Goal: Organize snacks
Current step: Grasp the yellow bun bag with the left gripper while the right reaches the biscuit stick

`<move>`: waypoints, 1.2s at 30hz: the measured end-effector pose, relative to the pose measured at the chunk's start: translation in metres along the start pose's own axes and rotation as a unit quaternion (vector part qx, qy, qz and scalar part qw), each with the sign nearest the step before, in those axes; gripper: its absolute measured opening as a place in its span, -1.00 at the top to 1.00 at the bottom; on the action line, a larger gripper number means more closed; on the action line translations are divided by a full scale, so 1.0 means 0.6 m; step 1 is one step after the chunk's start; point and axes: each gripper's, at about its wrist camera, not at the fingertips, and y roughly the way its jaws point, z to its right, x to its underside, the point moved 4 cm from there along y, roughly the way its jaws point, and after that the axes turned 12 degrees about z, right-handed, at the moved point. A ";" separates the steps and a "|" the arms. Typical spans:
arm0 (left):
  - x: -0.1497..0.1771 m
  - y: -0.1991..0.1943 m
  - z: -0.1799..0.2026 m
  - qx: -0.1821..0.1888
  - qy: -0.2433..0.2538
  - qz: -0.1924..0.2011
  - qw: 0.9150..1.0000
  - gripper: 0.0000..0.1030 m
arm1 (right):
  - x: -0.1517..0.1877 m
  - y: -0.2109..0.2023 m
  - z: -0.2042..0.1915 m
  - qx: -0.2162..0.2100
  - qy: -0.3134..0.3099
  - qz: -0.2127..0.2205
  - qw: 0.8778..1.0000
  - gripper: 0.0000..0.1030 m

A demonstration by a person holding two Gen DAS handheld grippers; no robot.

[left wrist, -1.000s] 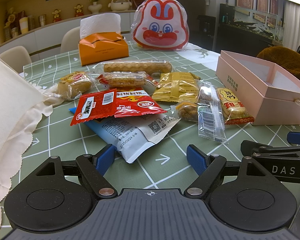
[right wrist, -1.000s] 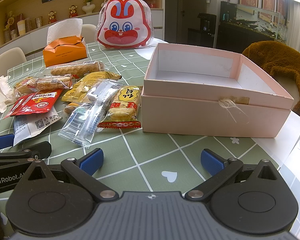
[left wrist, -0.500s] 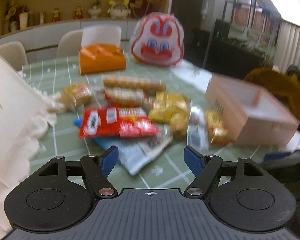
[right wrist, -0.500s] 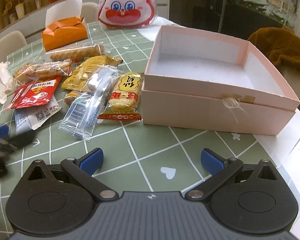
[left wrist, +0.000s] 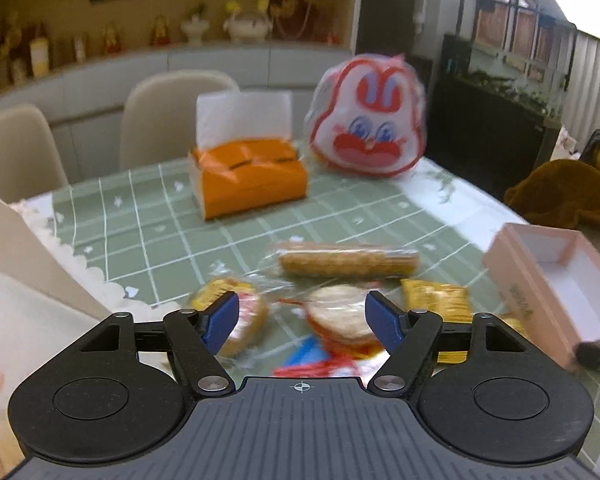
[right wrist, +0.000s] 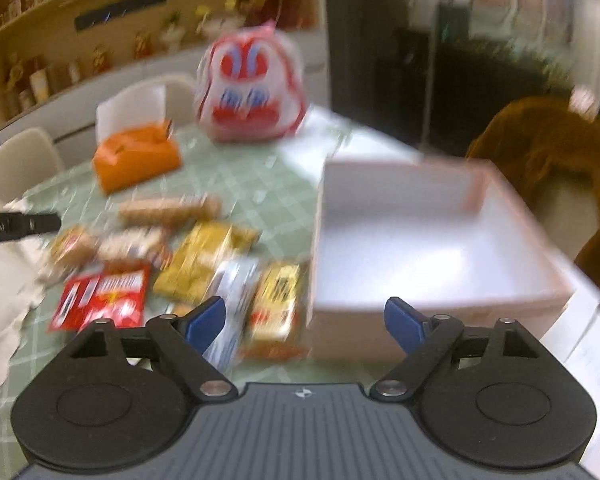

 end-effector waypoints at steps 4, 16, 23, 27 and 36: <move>-0.005 0.064 -0.110 0.020 -0.157 -0.055 0.986 -0.44 | -0.021 -0.001 -0.010 -0.037 -0.014 -0.018 0.999 -0.70; 0.032 0.137 -0.094 -0.009 -0.004 -0.115 0.993 -0.50 | 0.022 0.002 -0.036 -0.064 -0.050 -0.046 0.996 -0.70; 0.052 0.145 -0.090 -0.018 -0.010 -0.122 0.992 -0.31 | 0.000 0.009 -0.071 -0.090 -0.108 -0.037 0.989 -0.70; 0.059 0.097 -0.061 0.003 -0.030 -0.104 0.994 -0.14 | -0.067 0.045 -0.093 -0.121 -0.121 -0.021 0.985 -0.70; 0.116 -0.022 -0.008 0.047 -0.089 -0.079 0.992 -0.12 | -0.145 0.258 -0.194 -0.176 -0.120 -0.070 0.975 -0.70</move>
